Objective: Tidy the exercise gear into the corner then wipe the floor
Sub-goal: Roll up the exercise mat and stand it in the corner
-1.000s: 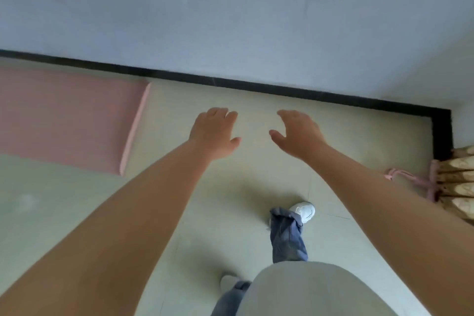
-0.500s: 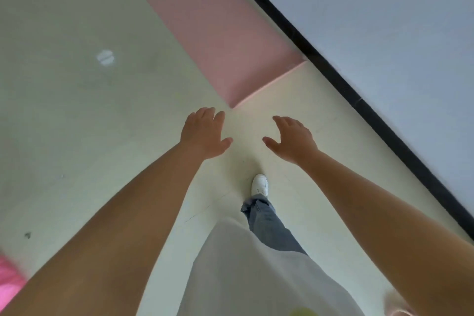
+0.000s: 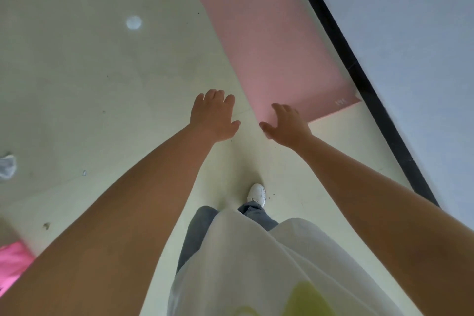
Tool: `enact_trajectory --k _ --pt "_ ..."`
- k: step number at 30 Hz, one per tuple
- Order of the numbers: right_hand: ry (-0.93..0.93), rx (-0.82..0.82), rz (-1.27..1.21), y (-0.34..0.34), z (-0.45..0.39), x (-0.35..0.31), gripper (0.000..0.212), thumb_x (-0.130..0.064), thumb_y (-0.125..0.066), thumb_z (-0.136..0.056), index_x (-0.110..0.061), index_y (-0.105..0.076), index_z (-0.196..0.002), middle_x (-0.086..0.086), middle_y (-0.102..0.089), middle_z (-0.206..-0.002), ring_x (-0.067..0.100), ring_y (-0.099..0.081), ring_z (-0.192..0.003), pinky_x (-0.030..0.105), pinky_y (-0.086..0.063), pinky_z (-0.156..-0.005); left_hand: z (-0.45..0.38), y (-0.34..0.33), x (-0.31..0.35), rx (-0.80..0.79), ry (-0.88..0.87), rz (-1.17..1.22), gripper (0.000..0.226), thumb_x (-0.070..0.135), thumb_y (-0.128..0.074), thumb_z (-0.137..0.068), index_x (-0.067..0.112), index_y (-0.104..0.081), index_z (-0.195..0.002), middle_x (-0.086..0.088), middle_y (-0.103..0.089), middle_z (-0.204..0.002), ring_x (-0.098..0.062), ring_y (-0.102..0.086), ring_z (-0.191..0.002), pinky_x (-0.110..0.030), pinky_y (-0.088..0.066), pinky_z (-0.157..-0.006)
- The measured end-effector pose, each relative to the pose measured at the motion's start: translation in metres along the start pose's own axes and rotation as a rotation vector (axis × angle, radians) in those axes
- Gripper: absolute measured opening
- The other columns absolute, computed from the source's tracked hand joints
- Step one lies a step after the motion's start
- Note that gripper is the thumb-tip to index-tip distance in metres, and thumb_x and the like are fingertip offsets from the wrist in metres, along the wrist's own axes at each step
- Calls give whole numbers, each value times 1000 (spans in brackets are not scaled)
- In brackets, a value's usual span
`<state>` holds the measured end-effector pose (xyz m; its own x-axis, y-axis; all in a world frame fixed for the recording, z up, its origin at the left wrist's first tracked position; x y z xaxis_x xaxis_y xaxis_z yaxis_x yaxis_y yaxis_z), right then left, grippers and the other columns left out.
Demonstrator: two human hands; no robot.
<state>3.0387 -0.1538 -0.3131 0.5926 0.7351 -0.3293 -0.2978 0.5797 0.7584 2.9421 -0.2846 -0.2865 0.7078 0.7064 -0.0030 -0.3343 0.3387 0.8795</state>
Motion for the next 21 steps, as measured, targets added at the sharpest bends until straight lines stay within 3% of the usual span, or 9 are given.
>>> enact_trajectory --k 7,12,17,21 --pt "-84 -1 -60 39 -116 -51 61 -37 -47 -94 -6 -30 -143 13 -39 -146 30 -36 -135 42 -30 -112 -102 39 -99 -72 14 -64 53 42 -43 -94 9 -37 -136 -12 -41 -141 -28 -34 -135 -40 -28 -110" --pt "-278 72 -182 68 -184 -84 60 -33 -47 -94 -7 -29 -144 12 -37 -148 30 -33 -137 42 -30 -113 -197 84 -155 -109 -103 -161 53 40 -43 -95 7 -37 -136 -14 -41 -140 -29 -34 -134 -40 -28 -110" --pt "-487 104 -362 87 -226 -111 58 -32 -46 -95 -9 -28 -145 11 -35 -149 30 -32 -137 42 -32 -109 -279 127 -167 -112 -288 -254 49 34 -44 -94 6 -38 -134 -14 -43 -137 -30 -34 -132 -39 -29 -108" --pt "-633 139 -475 91 -251 -99 56 -31 -45 -96 -10 -29 -145 10 -35 -149 31 -31 -138 42 -30 -111 -333 139 -141 -126 -450 -335 50 34 -44 -95 8 -37 -137 -13 -40 -140 -29 -32 -134 -38 -28 -109"
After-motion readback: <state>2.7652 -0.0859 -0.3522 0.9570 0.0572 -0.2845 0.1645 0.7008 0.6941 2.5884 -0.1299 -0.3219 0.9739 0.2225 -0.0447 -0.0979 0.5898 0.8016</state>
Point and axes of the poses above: each hand's wrist, its own z-axis away from the middle knuckle, its own y-axis out of the back of the hand, x = y × z, the point moved 1 cm from there along -z, towards the middle knuckle
